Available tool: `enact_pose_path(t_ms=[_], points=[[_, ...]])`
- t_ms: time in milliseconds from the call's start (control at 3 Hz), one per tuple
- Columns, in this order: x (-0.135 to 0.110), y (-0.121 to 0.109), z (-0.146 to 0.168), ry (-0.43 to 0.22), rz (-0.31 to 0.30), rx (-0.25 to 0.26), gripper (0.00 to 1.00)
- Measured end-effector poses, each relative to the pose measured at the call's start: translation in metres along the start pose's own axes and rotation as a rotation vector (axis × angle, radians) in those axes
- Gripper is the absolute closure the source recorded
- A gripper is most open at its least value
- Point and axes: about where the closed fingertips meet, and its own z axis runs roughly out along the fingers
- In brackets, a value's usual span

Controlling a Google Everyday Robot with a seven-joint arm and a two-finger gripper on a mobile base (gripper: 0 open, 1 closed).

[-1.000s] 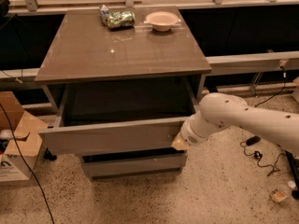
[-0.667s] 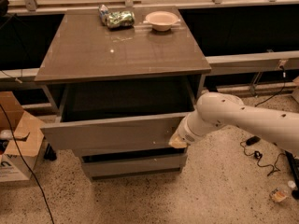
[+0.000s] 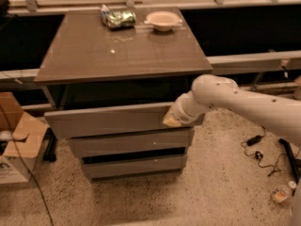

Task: Close top drawer

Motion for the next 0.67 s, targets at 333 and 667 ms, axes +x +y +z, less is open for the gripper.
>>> enact_pose_path(t_ms=[333,667], points=[[0.0005,0.0010,0.0002,0.000,0.000,0.000,0.81],[0.0005,0.0011,0.0002,0.000,0.000,0.000,0.50]])
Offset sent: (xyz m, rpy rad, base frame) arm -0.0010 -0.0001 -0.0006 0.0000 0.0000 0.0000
